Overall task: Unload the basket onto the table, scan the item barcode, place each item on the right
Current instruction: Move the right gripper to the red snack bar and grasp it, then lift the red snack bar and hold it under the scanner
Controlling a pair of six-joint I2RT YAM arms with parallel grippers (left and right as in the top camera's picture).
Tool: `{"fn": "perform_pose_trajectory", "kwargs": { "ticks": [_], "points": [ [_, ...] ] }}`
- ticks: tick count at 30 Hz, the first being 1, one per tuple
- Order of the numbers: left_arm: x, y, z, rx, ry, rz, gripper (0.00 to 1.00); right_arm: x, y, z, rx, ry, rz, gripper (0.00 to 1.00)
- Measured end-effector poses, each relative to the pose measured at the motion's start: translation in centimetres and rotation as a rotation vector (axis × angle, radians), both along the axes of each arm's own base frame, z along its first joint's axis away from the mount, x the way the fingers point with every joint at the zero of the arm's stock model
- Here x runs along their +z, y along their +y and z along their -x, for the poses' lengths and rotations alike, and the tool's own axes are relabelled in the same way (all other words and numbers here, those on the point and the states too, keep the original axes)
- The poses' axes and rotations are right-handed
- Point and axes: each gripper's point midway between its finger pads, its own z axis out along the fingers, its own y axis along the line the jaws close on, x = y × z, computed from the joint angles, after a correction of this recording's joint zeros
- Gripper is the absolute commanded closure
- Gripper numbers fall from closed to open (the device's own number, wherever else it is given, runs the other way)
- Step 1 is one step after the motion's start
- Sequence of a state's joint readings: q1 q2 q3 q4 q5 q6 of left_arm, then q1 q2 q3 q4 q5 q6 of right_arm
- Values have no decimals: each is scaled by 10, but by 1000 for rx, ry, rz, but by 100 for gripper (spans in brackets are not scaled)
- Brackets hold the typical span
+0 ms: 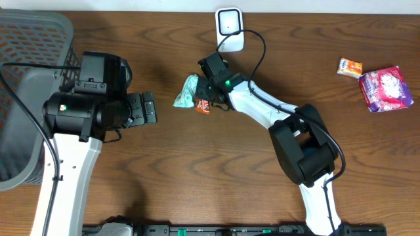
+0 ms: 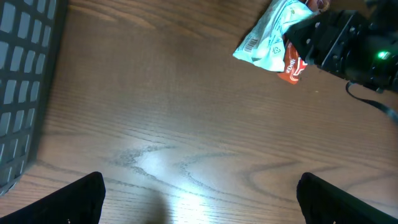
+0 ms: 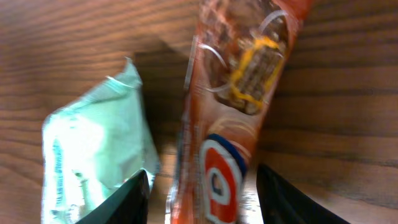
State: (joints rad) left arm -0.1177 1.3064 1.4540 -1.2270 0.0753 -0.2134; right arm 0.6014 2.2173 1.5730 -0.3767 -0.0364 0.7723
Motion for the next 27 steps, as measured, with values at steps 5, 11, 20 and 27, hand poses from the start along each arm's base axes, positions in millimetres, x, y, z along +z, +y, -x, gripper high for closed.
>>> {"fn": "perform_pose_trajectory", "kwargs": {
  "ticks": [5,11,20,27],
  "points": [
    [0,0,0,0,0,0,2,-6,-11,-1,-17,-29,46,70],
    [0,0,0,0,0,0,2,-11,-19,1,29,-46,116,93],
    [0,0,0,0,0,0,2,-11,-37,9,166,-25,234,99],
    [0,0,0,0,0,0,2,-4,-50,6,253,-47,288,99]
  ]
}}
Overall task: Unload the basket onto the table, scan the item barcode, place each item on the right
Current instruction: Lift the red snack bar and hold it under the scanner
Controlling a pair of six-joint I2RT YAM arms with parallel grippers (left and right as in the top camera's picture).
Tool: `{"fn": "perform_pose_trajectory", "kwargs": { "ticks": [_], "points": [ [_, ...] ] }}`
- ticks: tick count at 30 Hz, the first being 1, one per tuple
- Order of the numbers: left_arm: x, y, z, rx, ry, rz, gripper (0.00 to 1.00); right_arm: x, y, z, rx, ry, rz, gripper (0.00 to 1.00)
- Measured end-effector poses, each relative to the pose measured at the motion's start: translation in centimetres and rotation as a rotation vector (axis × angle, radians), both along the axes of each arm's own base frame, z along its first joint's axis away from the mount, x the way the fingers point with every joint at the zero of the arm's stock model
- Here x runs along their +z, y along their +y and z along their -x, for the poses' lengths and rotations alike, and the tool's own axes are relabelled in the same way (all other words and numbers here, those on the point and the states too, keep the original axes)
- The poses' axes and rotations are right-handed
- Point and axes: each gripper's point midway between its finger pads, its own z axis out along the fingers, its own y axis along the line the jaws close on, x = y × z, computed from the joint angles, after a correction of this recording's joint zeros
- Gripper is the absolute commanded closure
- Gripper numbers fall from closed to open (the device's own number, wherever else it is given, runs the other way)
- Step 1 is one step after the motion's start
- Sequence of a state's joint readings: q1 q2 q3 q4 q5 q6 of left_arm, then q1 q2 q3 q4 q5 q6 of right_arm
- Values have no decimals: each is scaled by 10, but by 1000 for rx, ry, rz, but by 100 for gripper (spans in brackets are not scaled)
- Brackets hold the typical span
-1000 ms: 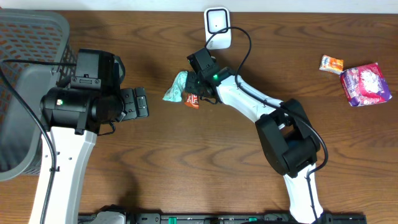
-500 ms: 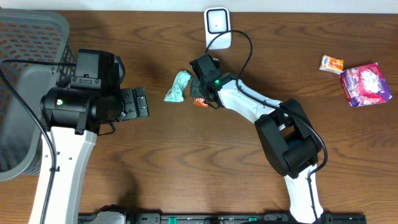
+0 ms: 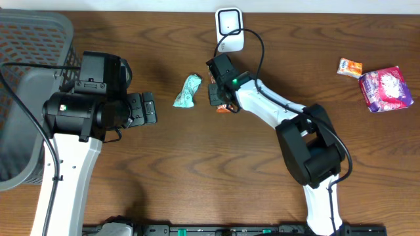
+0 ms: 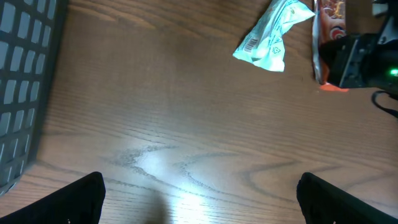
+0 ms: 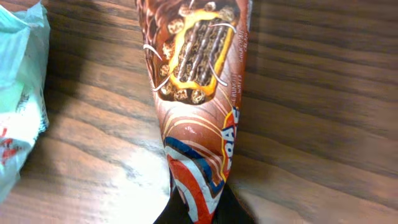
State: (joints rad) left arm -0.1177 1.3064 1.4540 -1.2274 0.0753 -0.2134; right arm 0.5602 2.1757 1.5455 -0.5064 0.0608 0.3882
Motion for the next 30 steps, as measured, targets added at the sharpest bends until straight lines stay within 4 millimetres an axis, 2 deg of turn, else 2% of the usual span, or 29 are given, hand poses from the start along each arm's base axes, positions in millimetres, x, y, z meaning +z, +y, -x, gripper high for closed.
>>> {"fn": "perform_pose_trajectory", "kwargs": {
  "ticks": [2,7,9,14,21,30],
  "points": [
    [0,0,0,0,0,0,2,8,-5,0,2,-2,4,99],
    [0,0,0,0,-1,0,2,50,-16,-2,-1,-50,-10,99],
    [0,0,0,0,0,0,2,72,-19,-5,13,-94,-19,99],
    [0,0,0,0,0,0,2,107,-33,-13,11,-187,13,99],
    [0,0,0,0,0,0,2,115,-59,-24,-48,-232,89,99],
    [0,0,0,0,0,0,2,116,-64,-26,-59,-241,107,99]
  ]
}}
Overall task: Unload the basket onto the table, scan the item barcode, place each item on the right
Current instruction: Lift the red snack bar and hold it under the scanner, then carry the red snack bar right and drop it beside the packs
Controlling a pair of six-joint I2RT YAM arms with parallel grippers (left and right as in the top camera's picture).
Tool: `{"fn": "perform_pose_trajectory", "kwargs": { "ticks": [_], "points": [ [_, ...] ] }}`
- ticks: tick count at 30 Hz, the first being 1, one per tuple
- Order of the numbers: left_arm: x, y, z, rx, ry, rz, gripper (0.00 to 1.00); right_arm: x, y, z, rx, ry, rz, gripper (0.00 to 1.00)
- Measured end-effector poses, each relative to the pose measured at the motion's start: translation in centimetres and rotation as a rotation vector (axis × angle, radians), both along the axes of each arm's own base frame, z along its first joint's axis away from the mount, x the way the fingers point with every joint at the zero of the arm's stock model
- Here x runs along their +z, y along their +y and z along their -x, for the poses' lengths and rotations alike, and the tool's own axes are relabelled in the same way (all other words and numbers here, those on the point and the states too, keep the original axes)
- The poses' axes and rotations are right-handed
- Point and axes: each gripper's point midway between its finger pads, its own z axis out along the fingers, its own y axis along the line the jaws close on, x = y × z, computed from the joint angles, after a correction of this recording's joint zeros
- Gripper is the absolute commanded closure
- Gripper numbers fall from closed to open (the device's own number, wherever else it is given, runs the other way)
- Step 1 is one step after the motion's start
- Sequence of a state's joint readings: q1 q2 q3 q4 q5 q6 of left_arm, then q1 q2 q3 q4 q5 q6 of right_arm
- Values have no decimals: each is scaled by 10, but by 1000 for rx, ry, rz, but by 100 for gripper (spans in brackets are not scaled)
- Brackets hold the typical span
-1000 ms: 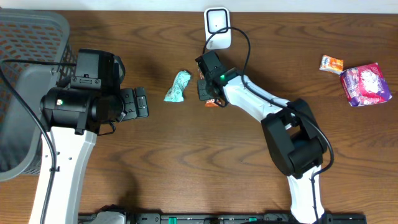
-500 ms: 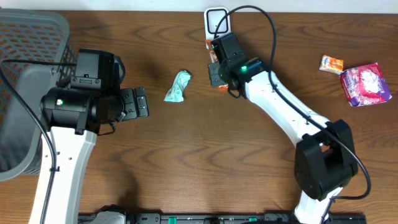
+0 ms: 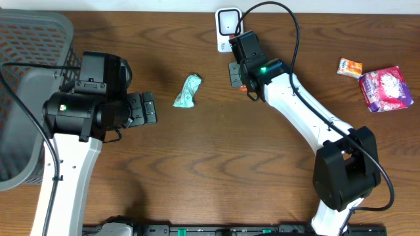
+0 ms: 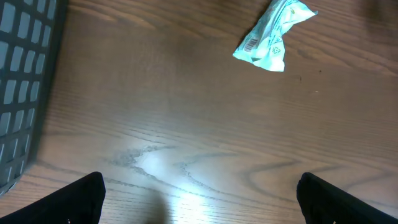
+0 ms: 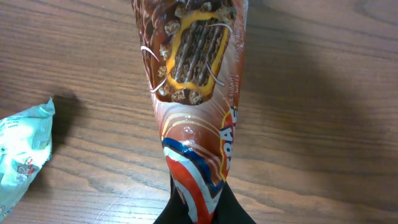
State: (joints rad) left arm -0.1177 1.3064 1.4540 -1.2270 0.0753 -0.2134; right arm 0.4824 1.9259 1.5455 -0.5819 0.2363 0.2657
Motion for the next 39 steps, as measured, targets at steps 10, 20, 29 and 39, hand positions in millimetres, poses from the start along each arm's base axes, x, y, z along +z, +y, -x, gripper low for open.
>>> {"fn": "perform_pose_trajectory", "kwargs": {
  "ticks": [10,20,29,39],
  "points": [
    [0,0,0,0,0,0,2,27,13,-29,67,-163,-14,99],
    [0,0,0,0,0,0,2,84,17,-75,85,-429,-133,99],
    [0,0,0,0,0,0,2,56,26,-116,93,-521,-191,99],
    [0,0,0,0,0,0,2,-8,28,-119,103,-419,-162,99]
  ]
}}
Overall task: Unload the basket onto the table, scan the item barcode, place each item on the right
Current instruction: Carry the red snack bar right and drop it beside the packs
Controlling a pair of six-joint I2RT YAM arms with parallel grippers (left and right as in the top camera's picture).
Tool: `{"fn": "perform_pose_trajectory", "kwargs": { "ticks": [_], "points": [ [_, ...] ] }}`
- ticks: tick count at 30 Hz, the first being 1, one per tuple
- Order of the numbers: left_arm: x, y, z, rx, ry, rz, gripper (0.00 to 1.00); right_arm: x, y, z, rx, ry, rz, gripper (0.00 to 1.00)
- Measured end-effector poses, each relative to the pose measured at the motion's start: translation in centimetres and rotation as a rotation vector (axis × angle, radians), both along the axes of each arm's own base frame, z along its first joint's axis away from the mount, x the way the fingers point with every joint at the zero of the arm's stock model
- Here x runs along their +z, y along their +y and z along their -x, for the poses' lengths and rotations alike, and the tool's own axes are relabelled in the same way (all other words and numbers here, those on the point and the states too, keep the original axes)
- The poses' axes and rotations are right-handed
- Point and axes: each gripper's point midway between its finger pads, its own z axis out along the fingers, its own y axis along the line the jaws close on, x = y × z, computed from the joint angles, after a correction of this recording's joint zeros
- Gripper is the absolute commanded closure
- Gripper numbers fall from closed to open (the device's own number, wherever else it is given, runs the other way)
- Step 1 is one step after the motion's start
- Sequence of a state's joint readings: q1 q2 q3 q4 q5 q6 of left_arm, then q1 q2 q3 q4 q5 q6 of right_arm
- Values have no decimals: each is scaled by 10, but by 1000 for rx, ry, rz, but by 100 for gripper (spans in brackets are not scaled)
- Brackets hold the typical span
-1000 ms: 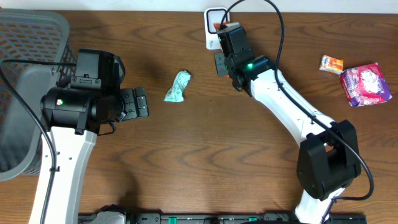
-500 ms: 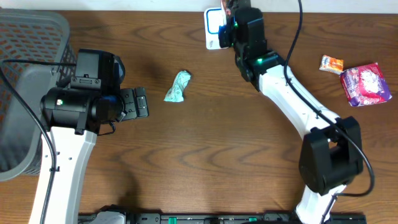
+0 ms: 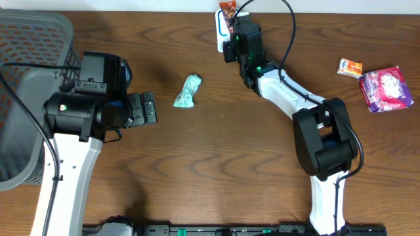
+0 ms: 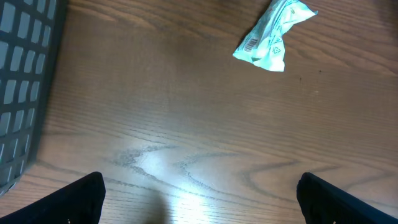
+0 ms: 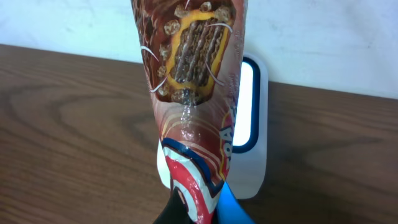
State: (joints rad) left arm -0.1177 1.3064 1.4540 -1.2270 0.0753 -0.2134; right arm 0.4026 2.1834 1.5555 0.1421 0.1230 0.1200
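Observation:
My right gripper (image 5: 199, 214) is shut on the lower end of a brown and red chocolate wafer bar wrapper (image 5: 193, 93), holding it up in front of the white barcode scanner (image 5: 252, 143), whose window glows blue-white. In the overhead view the bar (image 3: 228, 11) stands at the table's far edge over the scanner (image 3: 222, 29), with the right gripper (image 3: 237, 33) just beside it. My left gripper (image 4: 199, 199) hangs open over bare table at the left, nothing between its fingers (image 4: 81, 199). A mint-green packet (image 3: 188, 90) lies flat between the two arms.
A grey mesh basket (image 3: 26, 78) stands at the far left. A purple packet (image 3: 386, 88) and a small orange sweet (image 3: 350, 67) lie at the far right. The mint-green packet (image 4: 273, 34) shows a barcode at its lower left corner.
My right gripper has carried the wafer bar from just below the scanner to the table's far edge, directly in front of the scanner's lit window. The left arm has not moved.
My right gripper stood open over the wafer bar beside the green packet. It was then shut on the bar, a little to the right of the packet. Later it held the bar lifted near the scanner, and now holds it against the scanner's face.

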Motion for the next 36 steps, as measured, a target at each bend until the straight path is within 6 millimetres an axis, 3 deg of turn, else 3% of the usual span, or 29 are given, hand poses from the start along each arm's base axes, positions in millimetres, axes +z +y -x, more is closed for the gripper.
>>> {"fn": "perform_pose_trajectory", "kwargs": {
  "ticks": [5,11,14,21,27,32,36],
  "points": [
    [0,0,0,0,0,0,2,-6,-13,-1,-30,34,-8,99],
    [0,0,0,0,0,0,2,-21,-60,-2,-122,136,14,99],
    [0,0,0,0,0,0,2,-28,-109,4,-221,216,55,99],
    [0,0,0,0,0,0,2,-21,-216,30,-376,363,122,99],
    [0,0,0,0,0,0,2,-44,-267,75,-367,575,200,99],
    [0,0,0,0,0,0,2,-51,-297,89,-368,632,240,99],
    [0,0,0,0,0,0,2,-64,-333,107,-404,680,249,99]
  ]
}}
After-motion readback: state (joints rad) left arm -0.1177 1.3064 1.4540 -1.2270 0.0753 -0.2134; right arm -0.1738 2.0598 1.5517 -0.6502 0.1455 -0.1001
